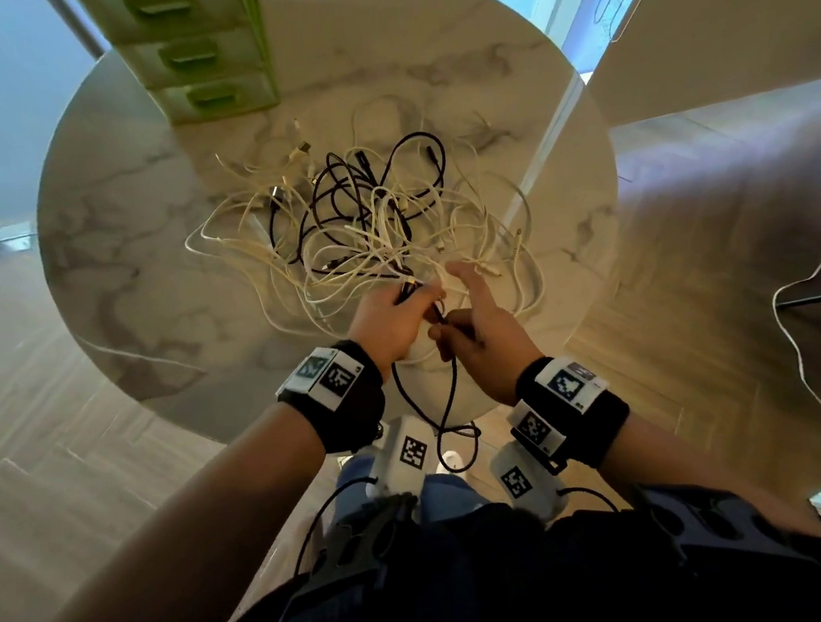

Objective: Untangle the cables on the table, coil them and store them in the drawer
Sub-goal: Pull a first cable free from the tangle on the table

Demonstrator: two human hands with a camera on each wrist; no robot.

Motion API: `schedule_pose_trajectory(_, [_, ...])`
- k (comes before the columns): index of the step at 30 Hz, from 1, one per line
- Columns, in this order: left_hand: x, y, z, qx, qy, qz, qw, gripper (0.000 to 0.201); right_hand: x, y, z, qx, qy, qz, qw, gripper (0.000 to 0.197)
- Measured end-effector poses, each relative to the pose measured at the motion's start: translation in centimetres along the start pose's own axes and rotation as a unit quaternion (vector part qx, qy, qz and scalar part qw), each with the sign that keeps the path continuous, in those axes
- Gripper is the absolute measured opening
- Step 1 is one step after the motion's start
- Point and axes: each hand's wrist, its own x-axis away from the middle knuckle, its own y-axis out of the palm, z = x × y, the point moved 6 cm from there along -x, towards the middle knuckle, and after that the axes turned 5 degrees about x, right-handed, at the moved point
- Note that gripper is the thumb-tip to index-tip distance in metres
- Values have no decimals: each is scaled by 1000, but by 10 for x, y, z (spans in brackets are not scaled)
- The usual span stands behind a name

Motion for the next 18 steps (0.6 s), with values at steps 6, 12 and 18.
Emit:
schedule_pose_trajectory(6, [-21,-25,13,199,-23,16,980,16,36,13,20,39,27,-89,995,19])
schedule_pose_trajectory(12, [-11,-20,3,64,38,-9,997,11,25,6,49,164,112,-119,973,17])
schedule_pose_trajectory(18, [-9,-14,-19,118,-36,39,992,14,-14,4,-4,-22,107,-18,994,3])
